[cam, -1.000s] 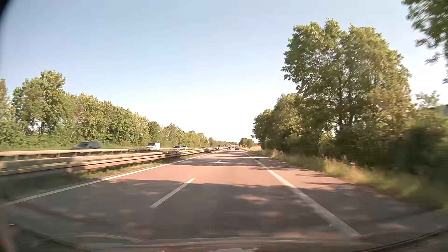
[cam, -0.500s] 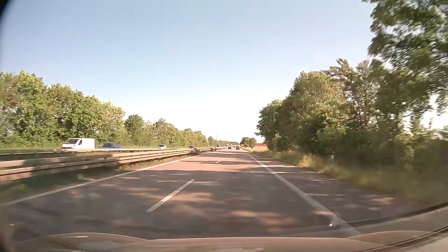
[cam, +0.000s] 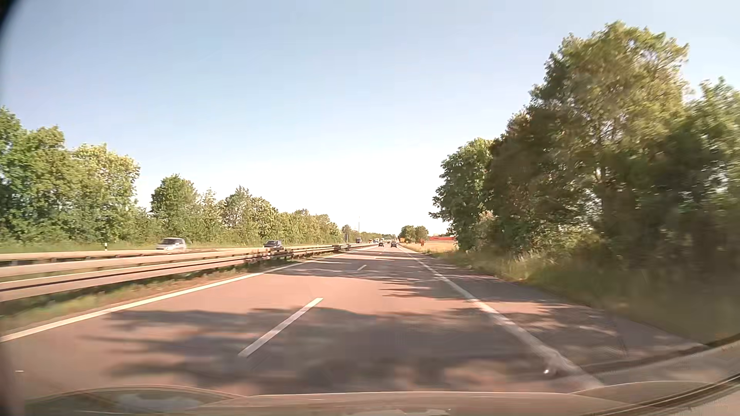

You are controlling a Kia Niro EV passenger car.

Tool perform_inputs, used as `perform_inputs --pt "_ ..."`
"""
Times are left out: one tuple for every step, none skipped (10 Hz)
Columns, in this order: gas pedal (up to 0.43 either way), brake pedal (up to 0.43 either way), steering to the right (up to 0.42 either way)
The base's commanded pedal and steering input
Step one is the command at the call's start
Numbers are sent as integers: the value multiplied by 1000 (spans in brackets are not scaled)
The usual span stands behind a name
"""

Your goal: Follow the waypoints while adhering to traffic rules and regulations

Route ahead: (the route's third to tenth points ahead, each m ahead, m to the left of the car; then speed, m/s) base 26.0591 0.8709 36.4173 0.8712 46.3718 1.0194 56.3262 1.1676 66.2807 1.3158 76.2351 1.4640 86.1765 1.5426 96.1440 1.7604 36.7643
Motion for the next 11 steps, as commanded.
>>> perform_inputs --pt "299 12 0" --pt "299 6 0" --pt "299 12 0" --pt "299 12 0" --pt "299 12 0" --pt "299 12 0" --pt "299 12 0" --pt "299 12 -1" --pt "299 12 0" --pt "299 12 0" --pt "299 12 0"
